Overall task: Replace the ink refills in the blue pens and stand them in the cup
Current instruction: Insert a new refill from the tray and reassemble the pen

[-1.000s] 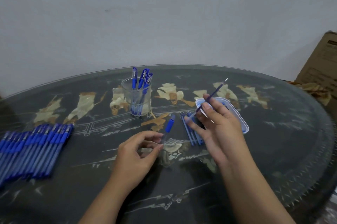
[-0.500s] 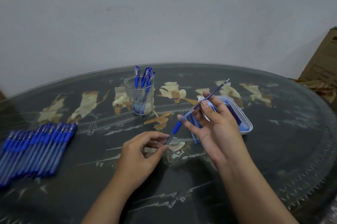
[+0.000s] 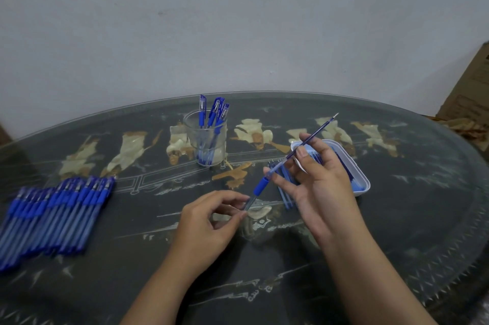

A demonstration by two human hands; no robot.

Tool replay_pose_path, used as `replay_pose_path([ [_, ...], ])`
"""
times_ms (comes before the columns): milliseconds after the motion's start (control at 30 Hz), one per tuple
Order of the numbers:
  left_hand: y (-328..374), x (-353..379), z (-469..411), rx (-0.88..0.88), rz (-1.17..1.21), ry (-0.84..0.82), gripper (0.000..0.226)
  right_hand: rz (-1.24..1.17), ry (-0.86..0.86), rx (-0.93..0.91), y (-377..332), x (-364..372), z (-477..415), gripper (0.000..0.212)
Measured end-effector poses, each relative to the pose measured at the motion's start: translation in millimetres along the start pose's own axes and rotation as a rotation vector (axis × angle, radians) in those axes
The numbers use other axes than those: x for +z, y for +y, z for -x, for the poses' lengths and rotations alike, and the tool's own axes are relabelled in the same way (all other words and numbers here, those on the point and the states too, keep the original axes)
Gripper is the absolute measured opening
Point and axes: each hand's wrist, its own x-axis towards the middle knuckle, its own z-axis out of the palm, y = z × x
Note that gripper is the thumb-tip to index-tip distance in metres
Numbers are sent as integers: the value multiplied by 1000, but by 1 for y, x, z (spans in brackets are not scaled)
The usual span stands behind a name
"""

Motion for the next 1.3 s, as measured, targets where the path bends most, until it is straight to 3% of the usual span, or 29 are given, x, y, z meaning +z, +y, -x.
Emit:
replay_pose_path([
  [267, -1, -2, 0, 31, -39, -7, 33, 394, -30, -208, 7, 4, 5, 20],
  [633, -2, -2, -2, 14, 1, 60, 33, 841, -164, -168, 27, -1, 6, 13],
  [833, -3, -5, -4, -78, 137, 178, 33, 778, -124, -104, 37, -6, 5, 13],
  [1033, -3, -22, -9, -73, 229, 389, 27, 1014, -179, -72, 63, -13, 2, 13],
  [1300, -22, -33, -13, -195, 236, 600, 34, 1500, -414, -452, 97, -7, 3, 29],
])
